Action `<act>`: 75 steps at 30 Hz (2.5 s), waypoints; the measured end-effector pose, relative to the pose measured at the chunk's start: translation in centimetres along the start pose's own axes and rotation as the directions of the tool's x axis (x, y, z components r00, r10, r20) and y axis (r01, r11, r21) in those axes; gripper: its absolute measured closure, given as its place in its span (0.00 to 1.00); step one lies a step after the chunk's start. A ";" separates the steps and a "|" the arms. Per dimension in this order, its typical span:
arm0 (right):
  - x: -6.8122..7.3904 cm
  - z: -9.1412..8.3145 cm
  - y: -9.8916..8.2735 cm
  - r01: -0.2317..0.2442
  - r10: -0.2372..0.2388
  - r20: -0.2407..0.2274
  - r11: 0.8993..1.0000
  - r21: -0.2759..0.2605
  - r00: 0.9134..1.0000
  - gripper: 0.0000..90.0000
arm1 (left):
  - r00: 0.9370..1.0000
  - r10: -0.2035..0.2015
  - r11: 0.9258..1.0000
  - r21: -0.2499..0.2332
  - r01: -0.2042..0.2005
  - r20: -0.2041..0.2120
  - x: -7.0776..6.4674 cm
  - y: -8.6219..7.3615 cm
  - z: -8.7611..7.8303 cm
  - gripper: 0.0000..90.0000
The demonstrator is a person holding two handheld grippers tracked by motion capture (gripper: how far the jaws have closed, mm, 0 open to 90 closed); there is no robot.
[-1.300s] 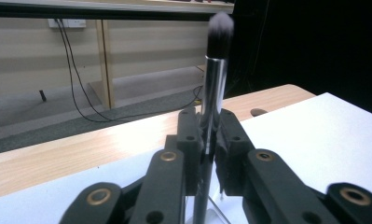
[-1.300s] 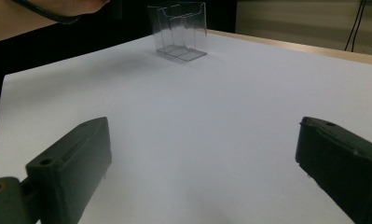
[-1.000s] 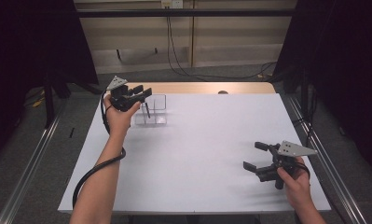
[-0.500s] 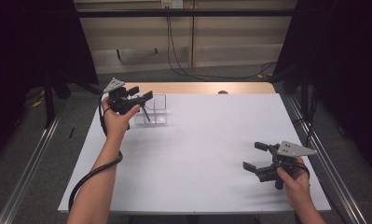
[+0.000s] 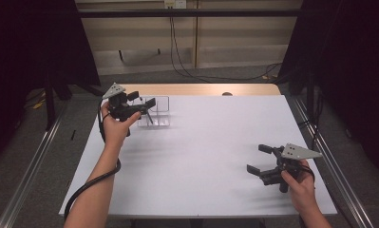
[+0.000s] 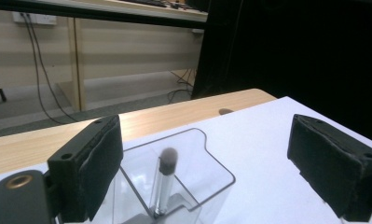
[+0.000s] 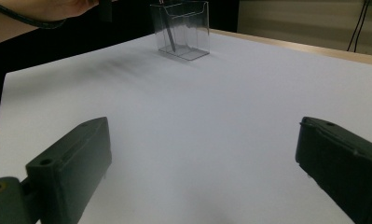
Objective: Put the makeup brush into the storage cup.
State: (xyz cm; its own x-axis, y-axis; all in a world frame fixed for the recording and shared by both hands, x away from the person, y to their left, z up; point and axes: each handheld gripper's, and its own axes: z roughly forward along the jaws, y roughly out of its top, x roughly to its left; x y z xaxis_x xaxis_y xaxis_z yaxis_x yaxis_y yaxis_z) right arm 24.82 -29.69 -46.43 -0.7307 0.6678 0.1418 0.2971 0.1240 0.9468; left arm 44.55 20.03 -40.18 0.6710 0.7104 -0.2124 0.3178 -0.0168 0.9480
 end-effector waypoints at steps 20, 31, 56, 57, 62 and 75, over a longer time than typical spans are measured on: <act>0.0 -0.1 0.0 0.000 0.000 0.008 1.000 -0.004 1.000 0.03 | 0.999 0.015 1.000 -0.001 -0.015 0.043 -0.2 -2.1 -1.9 0.00; 0.0 -0.1 -0.1 -0.004 0.004 0.008 1.000 -0.002 1.000 0.03 | 0.998 0.014 1.000 -0.001 -0.014 0.068 -0.7 -3.3 -3.0 0.00; 0.0 -0.1 0.0 0.005 -0.005 0.009 1.000 0.001 1.000 0.03 | 0.989 0.064 0.998 0.019 -0.067 0.135 -1.7 -5.4 -4.4 0.00; 0.1 -0.1 0.0 0.006 -0.006 0.009 1.000 0.004 1.000 0.03 | 0.989 0.068 0.997 0.024 -0.072 0.133 -1.7 -5.5 -4.5 0.00; 0.1 -0.1 0.0 0.006 -0.006 0.009 1.000 0.004 1.000 0.03 | 0.986 0.084 0.995 0.037 -0.090 0.143 -2.0 -5.8 -4.8 0.00; 0.1 -0.1 0.0 0.011 -0.011 0.011 1.000 0.001 1.000 0.03 | 0.978 0.086 0.995 0.037 -0.095 0.190 -2.9 -6.2 -5.5 0.00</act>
State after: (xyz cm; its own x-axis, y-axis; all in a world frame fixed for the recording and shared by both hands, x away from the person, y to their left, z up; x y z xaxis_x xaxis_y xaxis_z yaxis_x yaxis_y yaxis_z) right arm 24.73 -29.68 -46.36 -0.7273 0.6742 0.1285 0.2899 0.1320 0.9479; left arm 36.98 21.92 -44.15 0.8111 0.5594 -0.1709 0.2771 -0.1102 0.9545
